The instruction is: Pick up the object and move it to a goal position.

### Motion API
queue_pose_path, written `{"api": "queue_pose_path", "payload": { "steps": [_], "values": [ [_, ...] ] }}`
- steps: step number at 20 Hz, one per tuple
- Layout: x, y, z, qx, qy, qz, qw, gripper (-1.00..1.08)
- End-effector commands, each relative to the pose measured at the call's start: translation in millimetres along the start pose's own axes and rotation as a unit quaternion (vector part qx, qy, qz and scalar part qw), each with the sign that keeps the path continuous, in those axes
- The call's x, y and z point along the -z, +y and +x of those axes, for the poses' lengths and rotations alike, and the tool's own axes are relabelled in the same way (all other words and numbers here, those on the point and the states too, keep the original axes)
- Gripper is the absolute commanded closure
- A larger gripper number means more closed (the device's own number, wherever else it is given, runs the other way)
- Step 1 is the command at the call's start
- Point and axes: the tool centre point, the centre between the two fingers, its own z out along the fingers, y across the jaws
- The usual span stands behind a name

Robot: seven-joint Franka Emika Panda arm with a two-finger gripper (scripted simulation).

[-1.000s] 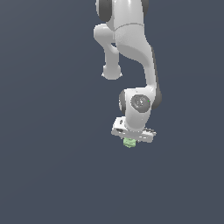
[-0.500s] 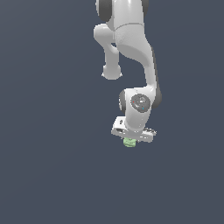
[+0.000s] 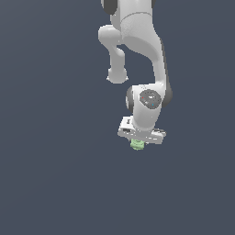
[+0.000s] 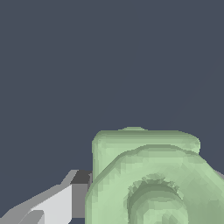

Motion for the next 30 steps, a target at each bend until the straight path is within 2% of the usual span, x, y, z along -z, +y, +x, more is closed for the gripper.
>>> {"api": "queue_pose_path", "payload": {
  "steps": [1,8,23,30],
  "values": [
    [14.2,-1.0,-6.0,0.0,0.001,0.0,1.0,1.08],
    [70.4,-4.3,-31.2,0.0,0.001,0.0,1.0,1.08],
    [219.7,-13.9,-94.9,0.0,0.001,0.0,1.0,1.08],
    [271.5,-18.2,-115.2,0.0,0.001,0.0,1.0,1.08]
  ]
}}
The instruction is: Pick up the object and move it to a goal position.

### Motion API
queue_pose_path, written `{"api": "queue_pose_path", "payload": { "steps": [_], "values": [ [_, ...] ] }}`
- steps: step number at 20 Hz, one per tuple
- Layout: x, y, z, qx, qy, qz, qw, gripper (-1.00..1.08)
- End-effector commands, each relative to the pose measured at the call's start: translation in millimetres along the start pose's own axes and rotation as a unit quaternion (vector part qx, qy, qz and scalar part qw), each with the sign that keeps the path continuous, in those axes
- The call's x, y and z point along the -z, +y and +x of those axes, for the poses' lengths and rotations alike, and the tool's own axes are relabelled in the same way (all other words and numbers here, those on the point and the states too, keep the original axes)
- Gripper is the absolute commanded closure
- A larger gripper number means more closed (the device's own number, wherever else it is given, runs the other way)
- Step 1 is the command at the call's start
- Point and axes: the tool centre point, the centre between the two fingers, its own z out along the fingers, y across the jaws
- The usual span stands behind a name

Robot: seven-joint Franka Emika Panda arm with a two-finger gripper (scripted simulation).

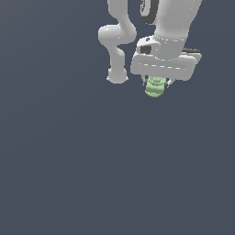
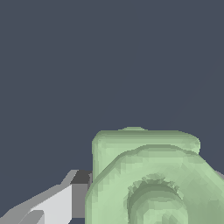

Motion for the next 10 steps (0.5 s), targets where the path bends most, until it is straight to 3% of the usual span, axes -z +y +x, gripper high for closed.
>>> {"api": "queue_pose_path", "payload": {
  "steps": [1,10],
  "values": [
    [15.0,-1.1,-6.2,0.0,-0.001,0.0,1.0,1.08],
    [36.1,-3.8,-12.8,0.0,-0.001,0.0,1.0,1.08]
  ]
}}
